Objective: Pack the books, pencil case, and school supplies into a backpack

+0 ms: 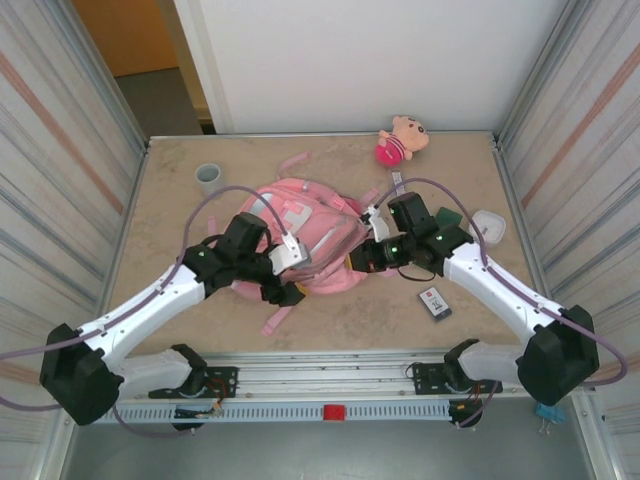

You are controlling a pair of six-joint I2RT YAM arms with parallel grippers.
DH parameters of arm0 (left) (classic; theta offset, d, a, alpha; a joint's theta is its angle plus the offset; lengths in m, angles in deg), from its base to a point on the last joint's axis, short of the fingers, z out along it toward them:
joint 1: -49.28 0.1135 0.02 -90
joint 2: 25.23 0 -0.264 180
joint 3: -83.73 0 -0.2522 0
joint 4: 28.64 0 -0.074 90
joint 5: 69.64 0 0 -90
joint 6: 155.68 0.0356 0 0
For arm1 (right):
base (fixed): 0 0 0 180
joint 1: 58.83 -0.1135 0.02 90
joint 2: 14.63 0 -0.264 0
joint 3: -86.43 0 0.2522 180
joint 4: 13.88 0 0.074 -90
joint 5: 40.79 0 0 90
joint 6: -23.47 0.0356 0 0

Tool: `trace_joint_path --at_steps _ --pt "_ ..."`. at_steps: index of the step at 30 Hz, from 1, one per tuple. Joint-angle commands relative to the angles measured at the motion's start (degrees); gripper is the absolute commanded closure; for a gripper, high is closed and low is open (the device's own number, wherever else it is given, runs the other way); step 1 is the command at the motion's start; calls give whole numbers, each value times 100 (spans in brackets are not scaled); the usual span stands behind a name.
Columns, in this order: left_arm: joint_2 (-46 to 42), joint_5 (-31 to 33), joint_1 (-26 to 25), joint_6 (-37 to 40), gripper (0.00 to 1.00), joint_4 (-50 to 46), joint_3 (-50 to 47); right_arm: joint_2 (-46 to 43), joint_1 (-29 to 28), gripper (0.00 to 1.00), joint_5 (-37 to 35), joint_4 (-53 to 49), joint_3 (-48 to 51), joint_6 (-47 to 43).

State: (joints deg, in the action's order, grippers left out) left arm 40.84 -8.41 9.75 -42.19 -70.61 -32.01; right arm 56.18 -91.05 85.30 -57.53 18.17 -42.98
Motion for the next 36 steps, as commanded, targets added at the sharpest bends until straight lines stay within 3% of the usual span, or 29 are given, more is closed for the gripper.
trace_joint_path --at_steps 1,8,11,14,21,26,27,29,30,31,34,36 --pt "263 156 -157 -276 27 641 341 -39 -205 100 502 454 -78 128" --pt "811 91 -335 -537 35 1175 533 -54 -350 100 654 483 -122 198" --pt "892 147 -357 -296 64 920 610 -115 -239 100 499 289 -104 93" --pt "711 -51 -247 97 89 640 483 -212 305 100 279 165 124 138" --pt "-26 -611 350 882 96 163 47 -58 1266 100 93 -5 424 -310" --pt "-358 -512 625 1304 93 -168 -160 256 1292 100 419 129 326 -457" --pt "-396 -356 660 1316 87 -231 -205 251 1175 100 596 231 329 -442" --pt "-425 -39 665 1205 58 -258 -257 192 908 100 842 409 319 -413" --pt "-435 87 659 916 38 -144 -260 174 784 100 949 441 294 -393" --pt "-412 161 648 569 30 7 -230 149 648 100 969 434 247 -363" --pt "-254 122 433 -149 26 346 -49 107 298 100 948 369 131 -296" --pt "-50 345 23 -320 25 589 81 78 77 100 889 319 56 -239"
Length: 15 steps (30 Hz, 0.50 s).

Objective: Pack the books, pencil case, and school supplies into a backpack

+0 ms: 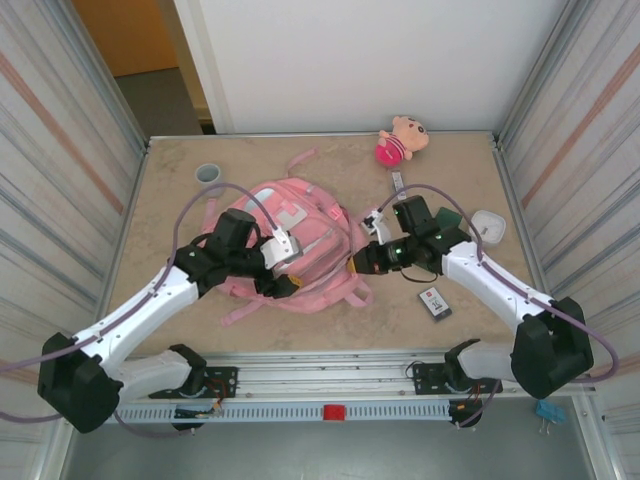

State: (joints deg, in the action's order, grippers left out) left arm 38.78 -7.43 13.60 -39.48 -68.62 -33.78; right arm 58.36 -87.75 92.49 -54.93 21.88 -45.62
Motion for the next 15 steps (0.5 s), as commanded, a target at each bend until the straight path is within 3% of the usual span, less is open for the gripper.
trace_joint_path --at_steps 1,5,7,10,15 --pt "262 297 -549 -575 24 438 326 -150 -335 100 143 39 -343 62" --pt "899 338 -917 -535 25 383 690 -282 -567 100 74 96 -345 252" --pt "1135 391 -923 -551 31 330 752 -371 -602 100 90 103 -320 288" --pt "1280 385 -923 -442 58 211 782 -504 -564 100 -133 3 -263 272" --pt "945 23 -917 -64 91 40 699 -449 -53 100 -1233 -458 -36 183"
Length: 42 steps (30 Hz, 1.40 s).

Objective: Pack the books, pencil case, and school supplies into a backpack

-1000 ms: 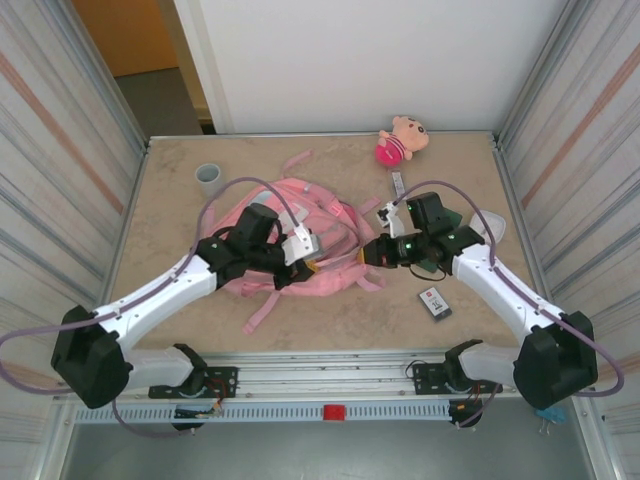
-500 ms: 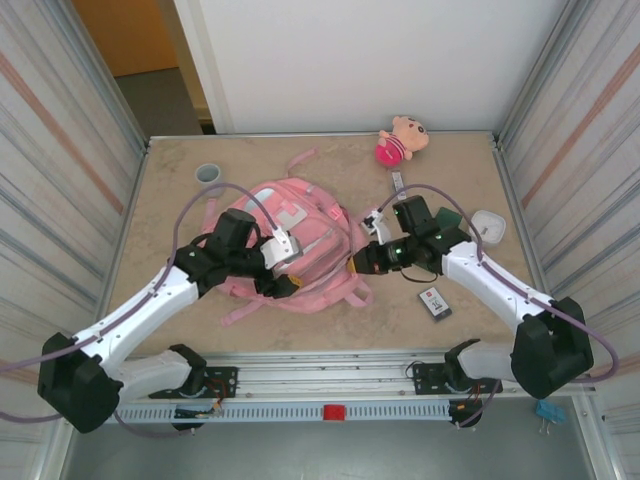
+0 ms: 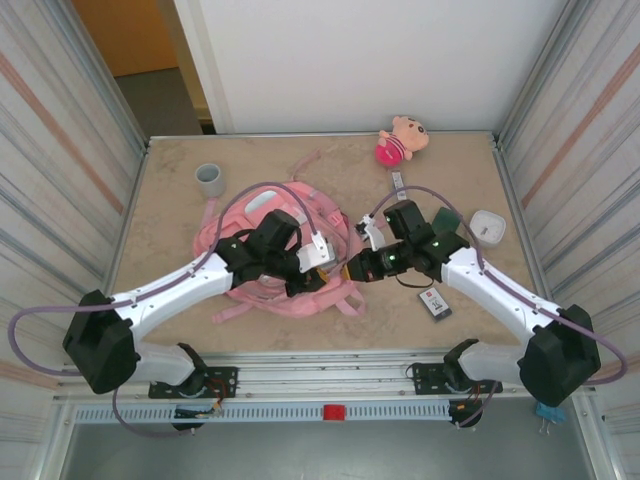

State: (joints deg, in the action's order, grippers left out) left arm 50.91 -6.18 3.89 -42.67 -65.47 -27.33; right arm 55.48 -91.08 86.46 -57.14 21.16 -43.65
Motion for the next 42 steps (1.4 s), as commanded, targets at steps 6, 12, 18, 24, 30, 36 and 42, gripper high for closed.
trace_joint_path --at_steps 6,12,18,24,30,36,42 --pt "-998 -331 137 634 99 -215 -370 63 694 100 -1271 -233 4 -277" --pt "-1455 -652 437 919 100 -369 -622 233 999 100 -1298 -21 -66 -370" --pt "-2003 -693 594 1113 100 -236 -952 539 1253 100 -328 636 -72 -286" --pt "-2040 -67 610 1299 100 -765 -1022 429 749 100 331 705 78 -352" --pt "-2264 -75 610 1484 99 -308 -1336 474 252 49 674 693 63 158" --pt "-2290 35 614 1490 99 -222 -1395 315 -630 45 374 516 -161 178" --pt "-2314 -55 610 1495 99 -155 -1387 890 -1160 44 -1230 -604 -844 -493"
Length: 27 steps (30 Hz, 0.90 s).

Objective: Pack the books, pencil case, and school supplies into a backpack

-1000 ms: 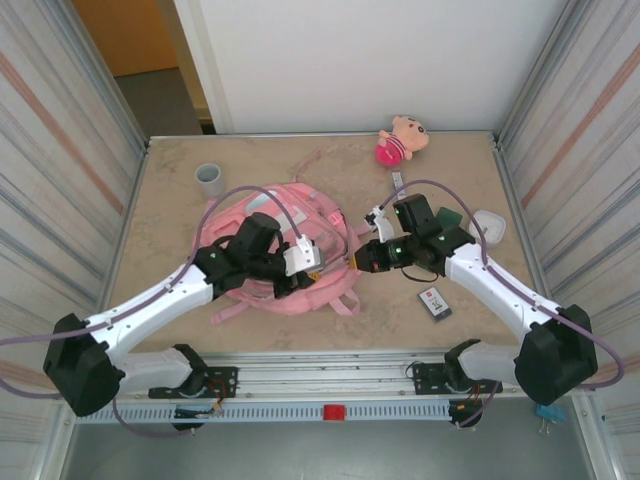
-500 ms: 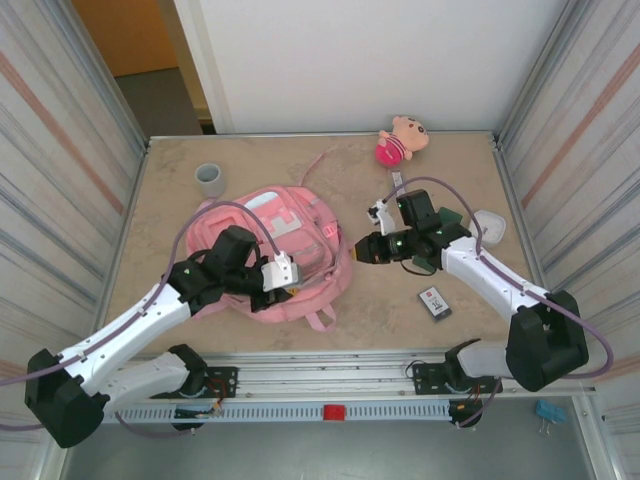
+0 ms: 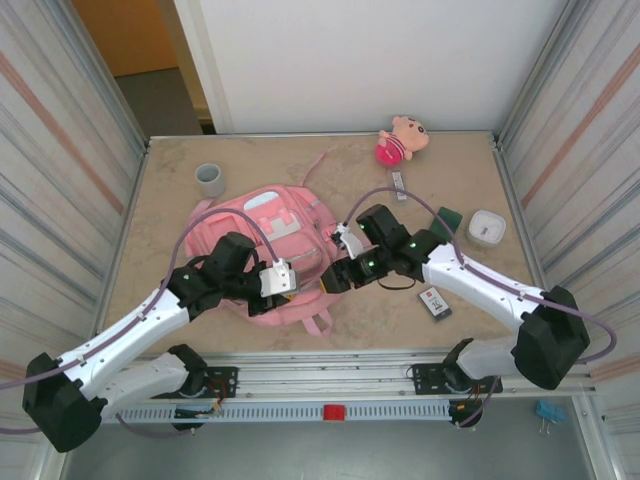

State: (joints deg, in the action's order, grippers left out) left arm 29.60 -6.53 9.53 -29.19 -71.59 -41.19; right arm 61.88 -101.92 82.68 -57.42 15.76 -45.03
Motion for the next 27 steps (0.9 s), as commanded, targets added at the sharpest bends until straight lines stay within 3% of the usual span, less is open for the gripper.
trace_joint_path --at_steps 1,9,12,15,20,22,25,27 --pt "-187 -41 46 157 99 466 9 361 -99 45 -937 -591 -378 -380" --pt "-239 -3 46 196 99 395 0 655 22 63 -1067 -682 -508 -330" --pt "-257 59 46 221 99 389 -1 595 146 84 -936 -765 -416 -291" --pt "-254 100 46 266 99 355 -9 465 350 97 -669 -657 -262 -204" --pt "-202 112 38 363 98 256 -41 98 665 100 -245 -154 -25 10" --pt "-162 80 39 246 86 247 -27 -125 690 100 -31 124 53 31" --pt "-99 98 33 -458 49 510 42 -416 576 100 114 398 101 -91" --pt "-40 126 27 -962 34 688 174 -570 391 100 -4 340 40 -312"
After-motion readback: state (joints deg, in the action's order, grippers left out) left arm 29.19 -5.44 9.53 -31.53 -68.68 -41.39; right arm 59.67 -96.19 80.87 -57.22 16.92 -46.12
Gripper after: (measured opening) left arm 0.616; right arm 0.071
